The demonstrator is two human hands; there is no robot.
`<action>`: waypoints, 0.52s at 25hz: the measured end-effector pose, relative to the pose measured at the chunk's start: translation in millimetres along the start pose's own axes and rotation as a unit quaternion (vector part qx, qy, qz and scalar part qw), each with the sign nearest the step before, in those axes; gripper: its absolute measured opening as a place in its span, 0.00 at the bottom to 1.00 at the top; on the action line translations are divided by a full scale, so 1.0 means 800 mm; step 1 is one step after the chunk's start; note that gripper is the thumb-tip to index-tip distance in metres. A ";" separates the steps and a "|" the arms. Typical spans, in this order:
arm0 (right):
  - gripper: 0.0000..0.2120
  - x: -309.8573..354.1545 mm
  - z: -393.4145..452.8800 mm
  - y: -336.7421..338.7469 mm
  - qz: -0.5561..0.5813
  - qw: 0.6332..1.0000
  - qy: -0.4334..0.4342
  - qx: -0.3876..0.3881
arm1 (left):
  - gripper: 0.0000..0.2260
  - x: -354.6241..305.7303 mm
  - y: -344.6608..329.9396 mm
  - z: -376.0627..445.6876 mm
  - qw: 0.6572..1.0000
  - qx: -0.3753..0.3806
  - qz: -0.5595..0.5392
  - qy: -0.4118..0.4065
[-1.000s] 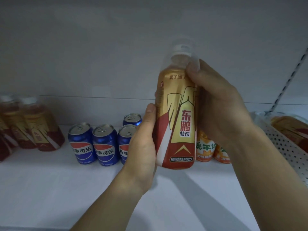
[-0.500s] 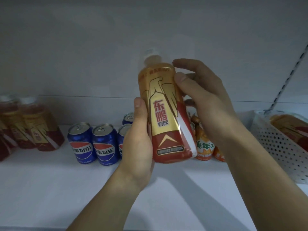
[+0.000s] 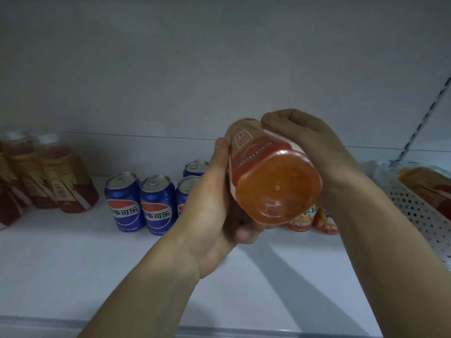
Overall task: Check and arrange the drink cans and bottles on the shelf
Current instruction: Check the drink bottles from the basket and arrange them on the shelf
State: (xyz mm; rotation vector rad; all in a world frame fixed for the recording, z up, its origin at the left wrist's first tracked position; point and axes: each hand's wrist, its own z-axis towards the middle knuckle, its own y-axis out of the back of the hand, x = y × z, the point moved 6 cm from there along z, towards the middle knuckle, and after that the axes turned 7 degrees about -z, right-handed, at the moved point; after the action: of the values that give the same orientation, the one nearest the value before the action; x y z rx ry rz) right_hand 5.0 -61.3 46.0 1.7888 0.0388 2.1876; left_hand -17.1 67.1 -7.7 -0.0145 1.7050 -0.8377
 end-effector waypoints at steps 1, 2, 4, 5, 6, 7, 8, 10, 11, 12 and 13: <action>0.06 -0.002 0.001 -0.002 0.000 1.000 -0.003 0.000 | 0.30 -0.001 0.003 0.001 1.000 0.003 -0.017 0.002; 0.07 -0.004 0.002 -0.004 0.000 1.000 -0.005 -0.001 | 0.30 -0.001 0.005 0.002 1.000 0.004 -0.024 0.003; 0.08 -0.007 0.004 -0.007 -0.015 1.000 -0.005 -0.008 | 0.30 -0.002 0.009 0.002 1.000 0.005 -0.026 0.008; 0.08 -0.008 0.005 -0.008 -0.026 1.000 -0.005 -0.015 | 0.30 -0.001 0.010 0.002 0.999 0.009 -0.029 0.013; 0.08 -0.009 0.005 -0.007 -0.031 0.999 -0.004 -0.021 | 0.31 -0.001 0.011 0.002 0.999 0.013 -0.035 0.017; 0.07 -0.010 0.006 -0.007 -0.029 0.999 -0.004 -0.026 | 0.31 -0.001 0.012 0.001 0.999 0.019 -0.042 0.022; 0.07 -0.010 0.006 -0.007 -0.021 0.999 -0.004 -0.027 | 0.32 -0.001 0.012 0.001 0.998 0.026 -0.051 0.026; 0.07 -0.009 0.004 -0.011 -0.010 1.000 0.003 -0.017 | 0.33 -0.003 0.015 0.001 0.997 0.035 -0.066 0.027; 0.07 -0.008 0.002 -0.013 -0.011 1.000 0.011 -0.013 | 0.33 -0.004 0.016 0.001 0.997 0.033 -0.067 0.026; 0.06 -0.008 0.001 -0.014 -0.009 1.000 0.020 -0.012 | 0.32 -0.005 0.018 0.002 0.998 0.022 -0.060 0.022; 0.05 -0.008 0.001 -0.013 0.002 1.000 0.027 -0.010 | 0.30 -0.007 0.020 0.003 0.999 0.008 -0.046 0.013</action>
State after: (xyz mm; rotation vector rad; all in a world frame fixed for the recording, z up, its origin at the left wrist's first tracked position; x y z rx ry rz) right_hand 8.9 -52.8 37.9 1.7199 0.0246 2.2322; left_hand -7.1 80.3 -12.0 -0.0709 1.7326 -0.9231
